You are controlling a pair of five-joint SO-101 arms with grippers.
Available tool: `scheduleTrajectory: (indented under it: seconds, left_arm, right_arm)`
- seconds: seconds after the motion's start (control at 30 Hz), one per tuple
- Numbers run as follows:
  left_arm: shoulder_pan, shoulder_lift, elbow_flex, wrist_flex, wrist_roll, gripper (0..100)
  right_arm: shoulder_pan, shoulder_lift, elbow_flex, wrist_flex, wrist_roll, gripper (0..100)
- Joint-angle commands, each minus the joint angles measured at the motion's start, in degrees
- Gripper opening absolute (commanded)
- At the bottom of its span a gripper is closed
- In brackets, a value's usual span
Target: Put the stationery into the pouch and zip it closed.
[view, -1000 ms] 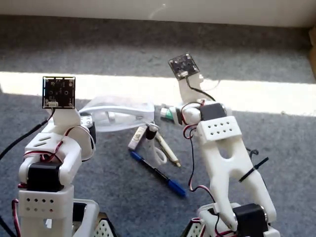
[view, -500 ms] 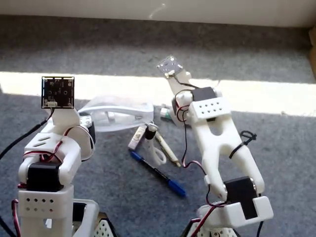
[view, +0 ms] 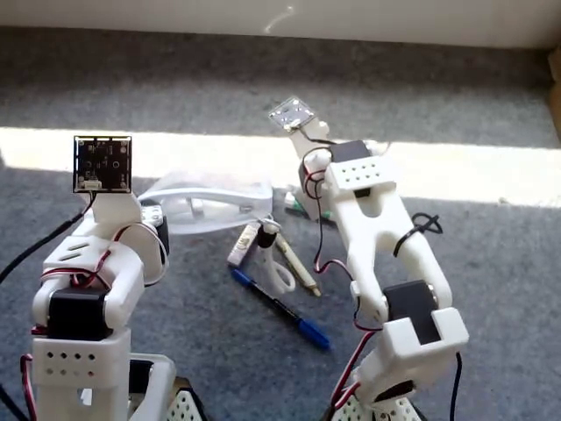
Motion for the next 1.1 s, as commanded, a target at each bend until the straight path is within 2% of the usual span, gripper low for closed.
scheduleTrajectory:
  seconds: [0.0, 0.43, 0.57, 0.7, 0.93, 1.07]
  left_arm:
    - [-0.7, -0.1, -0.1, -0.9, -0.4, 1]
    - [-0.7, -0.1, -0.1, -0.9, -0.4, 1]
    - [-0.7, -0.1, -0.1, -0.9, -0.4, 1]
    - [-0.7, -0.1, -0.1, -0.9, -0.4, 1]
    - [-0.7, -0.1, -0.1, -0.9, -0.4, 1]
    - [-0.7, -0.1, -0.1, -0.9, -0.4, 1]
  right_arm:
    - [-1.3, 0.8, -4.4, 0.2, 0.5, 18.0]
    - [-1.5, 9.8, -8.5, 0.4, 0.7, 18.1]
    - [-1.5, 11.4, -8.3, 0.4, 5.5, 17.8]
    - [-1.2, 13.3, -8.4, 0.5, 6.5, 17.6]
    - [1.1, 13.2, -8.6, 3.6, 6.6, 5.6]
    - [1.9, 13.1, -8.6, 3.6, 6.6, 3.5]
